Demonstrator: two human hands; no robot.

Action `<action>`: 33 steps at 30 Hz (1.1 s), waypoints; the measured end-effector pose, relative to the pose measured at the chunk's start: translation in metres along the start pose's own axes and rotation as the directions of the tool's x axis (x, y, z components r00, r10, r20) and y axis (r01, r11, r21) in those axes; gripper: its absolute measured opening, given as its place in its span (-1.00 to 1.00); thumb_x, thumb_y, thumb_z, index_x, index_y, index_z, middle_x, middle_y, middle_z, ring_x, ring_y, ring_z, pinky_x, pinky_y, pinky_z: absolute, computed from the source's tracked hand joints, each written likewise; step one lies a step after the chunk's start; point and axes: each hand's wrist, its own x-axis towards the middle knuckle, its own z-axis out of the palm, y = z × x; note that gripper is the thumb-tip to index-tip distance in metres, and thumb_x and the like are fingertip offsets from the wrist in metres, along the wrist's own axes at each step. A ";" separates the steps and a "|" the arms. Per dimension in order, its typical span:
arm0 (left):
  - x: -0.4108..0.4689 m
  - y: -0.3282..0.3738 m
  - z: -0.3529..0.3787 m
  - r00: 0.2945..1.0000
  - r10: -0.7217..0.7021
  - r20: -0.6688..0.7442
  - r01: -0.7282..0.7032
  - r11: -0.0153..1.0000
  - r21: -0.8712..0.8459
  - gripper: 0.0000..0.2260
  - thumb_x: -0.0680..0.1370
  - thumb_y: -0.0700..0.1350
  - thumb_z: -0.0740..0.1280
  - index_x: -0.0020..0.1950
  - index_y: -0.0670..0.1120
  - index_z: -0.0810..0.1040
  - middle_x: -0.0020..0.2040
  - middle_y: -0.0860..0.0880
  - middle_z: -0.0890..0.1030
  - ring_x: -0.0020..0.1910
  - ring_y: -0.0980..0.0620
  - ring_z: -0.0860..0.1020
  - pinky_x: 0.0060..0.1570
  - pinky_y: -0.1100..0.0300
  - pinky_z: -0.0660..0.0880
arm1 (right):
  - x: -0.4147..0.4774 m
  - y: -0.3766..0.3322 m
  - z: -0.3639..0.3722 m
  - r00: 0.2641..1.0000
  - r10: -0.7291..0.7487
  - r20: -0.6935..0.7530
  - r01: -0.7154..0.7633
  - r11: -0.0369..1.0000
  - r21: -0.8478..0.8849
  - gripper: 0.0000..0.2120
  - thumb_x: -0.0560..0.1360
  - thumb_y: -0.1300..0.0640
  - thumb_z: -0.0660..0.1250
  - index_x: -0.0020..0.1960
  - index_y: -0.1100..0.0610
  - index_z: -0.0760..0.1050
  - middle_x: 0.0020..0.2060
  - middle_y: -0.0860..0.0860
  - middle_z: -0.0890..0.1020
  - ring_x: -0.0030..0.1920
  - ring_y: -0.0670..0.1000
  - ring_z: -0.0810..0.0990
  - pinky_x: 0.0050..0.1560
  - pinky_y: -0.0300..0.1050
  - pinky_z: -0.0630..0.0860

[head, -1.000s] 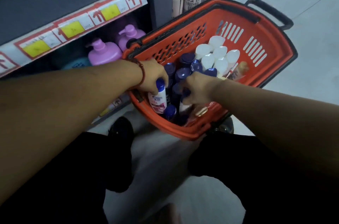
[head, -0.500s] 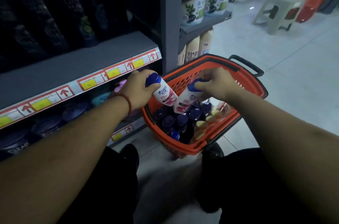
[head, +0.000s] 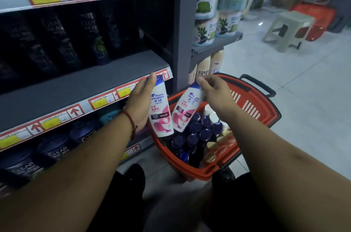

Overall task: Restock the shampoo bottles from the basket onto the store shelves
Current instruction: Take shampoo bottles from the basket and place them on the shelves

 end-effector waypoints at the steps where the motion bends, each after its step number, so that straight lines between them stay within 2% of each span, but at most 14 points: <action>1: 0.000 0.002 0.001 1.000 -0.018 0.003 0.018 0.999 -0.027 -0.59 0.56 0.28 0.25 0.21 0.00 0.50 0.08 -0.28 0.65 0.06 -0.25 0.66 0.14 -0.22 0.56 | 0.001 -0.002 0.003 0.999 0.049 -0.020 -0.047 0.993 0.111 -0.68 0.64 -0.03 0.27 0.18 0.24 0.50 -0.03 0.15 0.67 -0.06 0.11 0.71 -0.07 0.01 0.69; 3: 0.002 0.003 0.003 1.000 -0.031 0.001 0.031 0.998 -0.062 -0.59 0.59 0.28 0.19 0.26 0.02 0.43 0.05 -0.27 0.67 0.04 -0.28 0.66 0.10 -0.26 0.57 | 0.005 -0.007 0.007 0.988 0.142 -0.061 -0.120 0.953 0.278 -0.68 0.66 -0.01 0.24 0.23 0.23 0.44 -0.04 0.19 0.63 -0.11 0.10 0.69 -0.01 0.13 0.66; 7: 0.006 0.002 0.005 0.996 -0.079 -0.033 0.077 0.996 -0.050 -0.57 0.59 0.31 0.15 0.21 0.01 0.47 -0.01 -0.20 0.71 -0.02 -0.29 0.67 0.07 -0.27 0.58 | 0.016 -0.005 0.008 0.915 0.381 -0.133 -0.286 0.846 0.450 -0.73 0.68 -0.03 0.18 0.17 0.19 0.41 -0.14 0.14 0.57 -0.17 0.09 0.62 -0.07 0.06 0.61; 9: 0.007 0.002 0.002 0.985 -0.166 -0.045 0.164 0.985 -0.044 -0.55 0.58 0.29 0.19 0.14 -0.06 0.56 0.00 -0.18 0.71 0.01 -0.25 0.67 0.11 -0.22 0.58 | 0.018 -0.001 0.004 0.842 0.536 -0.060 -0.431 0.737 0.521 -0.76 0.70 0.04 0.12 0.05 0.22 0.38 -0.22 0.16 0.58 -0.25 0.10 0.64 -0.11 0.08 0.60; 12: 0.006 -0.001 0.001 0.960 -0.279 -0.005 0.278 0.958 -0.071 -0.72 0.57 0.05 0.36 0.02 -0.16 0.66 0.06 -0.23 0.68 0.08 -0.25 0.64 0.21 -0.22 0.52 | 0.012 -0.005 0.001 0.720 0.685 0.111 -0.606 0.543 0.581 -0.71 0.73 0.18 -0.03 -0.06 0.27 0.34 -0.44 0.17 0.61 -0.49 0.10 0.64 -0.45 0.16 0.62; 14: 0.005 -0.001 0.003 0.953 -0.304 0.010 0.304 0.949 -0.082 -0.94 0.54 -0.21 0.38 -0.09 -0.15 0.65 -0.04 -0.24 0.68 -0.05 -0.21 0.62 0.23 -0.22 0.50 | 0.009 -0.008 0.000 0.700 0.687 0.195 -0.671 0.540 0.508 -0.78 0.69 0.28 -0.02 -0.02 0.33 0.35 -0.42 0.24 0.63 -0.46 0.16 0.66 -0.42 0.24 0.60; 15: 0.005 -0.001 0.003 0.947 -0.321 0.008 0.320 0.943 -0.087 -0.91 0.51 -0.29 0.35 -0.13 -0.13 0.62 -0.11 -0.23 0.66 -0.10 -0.18 0.61 0.22 -0.22 0.50 | 0.008 -0.010 0.000 0.697 0.676 0.239 -0.688 0.537 0.488 -0.87 0.63 0.35 0.02 0.03 0.34 0.34 -0.33 0.27 0.64 -0.36 0.20 0.68 -0.27 0.26 0.63; 17: 0.005 0.000 0.002 0.944 -0.330 0.026 0.331 0.939 -0.096 -0.86 0.47 -0.34 0.31 -0.11 -0.13 0.60 -0.12 -0.23 0.64 -0.06 -0.21 0.61 0.21 -0.23 0.50 | 0.006 -0.016 0.002 0.699 0.648 0.304 -0.696 0.518 0.498 -0.86 0.52 0.41 0.06 0.05 0.31 0.32 -0.17 0.30 0.58 -0.17 0.25 0.65 -0.04 0.28 0.62; 19: 0.007 0.000 0.001 0.938 -0.342 0.047 0.345 0.931 -0.116 -0.85 0.46 -0.33 0.33 -0.02 -0.17 0.60 0.00 -0.28 0.64 0.02 -0.23 0.63 0.21 -0.24 0.50 | 0.006 -0.019 0.006 0.714 0.612 0.340 -0.680 0.487 0.548 -0.86 0.51 0.43 0.10 0.05 0.33 0.33 -0.12 0.32 0.54 -0.10 0.25 0.62 -0.03 0.30 0.61; 21: 0.007 0.000 0.002 0.935 -0.351 0.055 0.355 0.925 -0.136 -0.80 0.48 -0.30 0.38 0.10 -0.23 0.57 0.07 -0.30 0.63 -0.04 -0.19 0.65 0.16 -0.21 0.55 | 0.005 -0.019 0.011 0.733 0.583 0.349 -0.664 0.503 0.553 -0.83 0.55 0.42 0.21 0.14 0.37 0.36 -0.13 0.30 0.56 -0.12 0.21 0.63 -0.08 0.27 0.63; 25: 0.008 -0.001 0.002 0.941 -0.323 0.102 0.338 0.920 -0.197 -0.61 0.53 -0.06 0.42 0.27 -0.23 0.52 0.17 -0.25 0.63 -0.10 -0.13 0.65 0.03 -0.10 0.62 | 0.007 -0.014 0.013 0.758 0.562 0.330 -0.639 0.541 0.546 -0.75 0.60 0.10 0.37 0.04 0.31 0.51 -0.33 0.18 0.65 -0.37 0.13 0.66 -0.36 0.07 0.67; 28: 0.005 0.001 -0.001 0.922 -0.357 0.149 0.384 0.890 -0.245 -0.62 0.54 0.10 0.38 0.24 -0.11 0.54 0.04 -0.17 0.69 -0.15 -0.14 0.69 -0.07 -0.07 0.64 | 0.005 -0.015 0.008 0.742 0.568 0.355 -0.638 0.436 0.635 -0.65 0.60 -0.05 0.35 0.04 0.27 0.55 -0.29 0.17 0.66 -0.27 0.13 0.65 -0.22 0.09 0.68; 30: 0.003 0.002 -0.001 0.915 -0.368 0.163 0.398 0.888 -0.231 -0.63 0.55 0.10 0.36 0.23 -0.11 0.54 -0.01 -0.16 0.69 -0.18 -0.14 0.69 -0.09 -0.09 0.64 | 0.004 -0.014 0.005 0.739 0.554 0.385 -0.650 0.435 0.623 -0.73 0.60 0.05 0.34 0.12 0.26 0.51 -0.21 0.17 0.63 -0.17 0.14 0.63 -0.03 0.09 0.65; 33: 0.001 0.003 -0.002 0.913 -0.372 0.169 0.401 0.894 -0.202 -0.78 0.55 -0.13 0.33 0.19 -0.14 0.50 -0.03 -0.19 0.62 -0.13 -0.16 0.64 0.03 -0.14 0.59 | -0.001 -0.017 0.002 0.751 0.496 0.435 -0.656 0.483 0.580 -0.79 0.51 0.29 0.23 0.14 0.29 0.44 -0.16 0.21 0.58 -0.16 0.18 0.62 -0.04 0.11 0.65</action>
